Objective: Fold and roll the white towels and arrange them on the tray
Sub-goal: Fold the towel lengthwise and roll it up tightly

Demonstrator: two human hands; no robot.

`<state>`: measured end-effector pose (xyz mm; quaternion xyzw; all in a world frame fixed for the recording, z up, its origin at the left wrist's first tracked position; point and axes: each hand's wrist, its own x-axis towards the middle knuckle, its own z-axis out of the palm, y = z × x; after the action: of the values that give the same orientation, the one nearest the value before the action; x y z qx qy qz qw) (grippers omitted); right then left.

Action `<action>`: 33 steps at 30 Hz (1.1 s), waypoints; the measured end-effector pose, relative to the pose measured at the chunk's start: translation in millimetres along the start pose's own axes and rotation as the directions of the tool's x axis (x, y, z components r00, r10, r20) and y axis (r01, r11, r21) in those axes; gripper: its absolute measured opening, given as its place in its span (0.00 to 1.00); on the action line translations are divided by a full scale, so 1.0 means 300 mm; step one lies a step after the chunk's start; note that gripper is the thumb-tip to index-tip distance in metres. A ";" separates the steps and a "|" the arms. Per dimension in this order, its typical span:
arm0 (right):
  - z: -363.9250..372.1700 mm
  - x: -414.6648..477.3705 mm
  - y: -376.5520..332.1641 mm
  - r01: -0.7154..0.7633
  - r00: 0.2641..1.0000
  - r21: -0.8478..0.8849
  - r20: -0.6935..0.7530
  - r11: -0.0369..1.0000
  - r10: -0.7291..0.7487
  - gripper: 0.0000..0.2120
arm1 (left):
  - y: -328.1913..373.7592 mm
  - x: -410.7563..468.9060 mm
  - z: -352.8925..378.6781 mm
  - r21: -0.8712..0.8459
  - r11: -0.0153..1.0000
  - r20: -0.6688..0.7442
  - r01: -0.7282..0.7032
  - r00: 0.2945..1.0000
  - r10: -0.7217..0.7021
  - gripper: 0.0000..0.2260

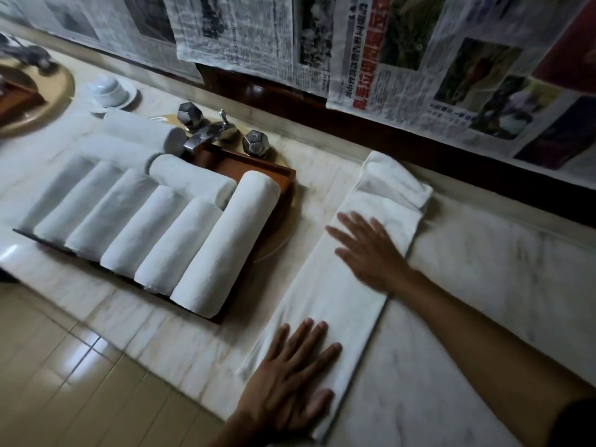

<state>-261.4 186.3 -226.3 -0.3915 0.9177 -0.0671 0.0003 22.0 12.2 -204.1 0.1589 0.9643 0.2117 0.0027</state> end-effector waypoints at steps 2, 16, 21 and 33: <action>-0.012 0.078 0.076 -0.114 0.993 0.005 0.036 0.993 0.114 0.26 | -0.005 0.004 0.006 -0.003 1.000 0.002 0.006 1.000 -0.006 0.31; -0.066 -0.298 -0.327 -0.436 0.834 0.425 -0.140 0.793 0.533 0.30 | -0.017 -0.003 0.036 0.028 0.999 0.109 0.035 0.993 -0.038 0.31; -0.018 -0.633 -0.656 -0.566 0.682 0.470 -0.194 0.677 0.705 0.25 | -0.033 0.016 0.040 0.069 0.997 0.194 0.030 0.980 -0.043 0.31; 0.100 -0.764 -0.963 -0.676 0.585 0.319 -0.315 0.664 0.748 0.15 | -0.138 -0.086 -0.092 -0.242 0.967 0.070 -0.078 0.993 0.097 0.27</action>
<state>106.8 149.7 -232.2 0.0360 0.9652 -0.2194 -0.1377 31.9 -42.6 -197.5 0.2084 0.9230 0.3193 0.0518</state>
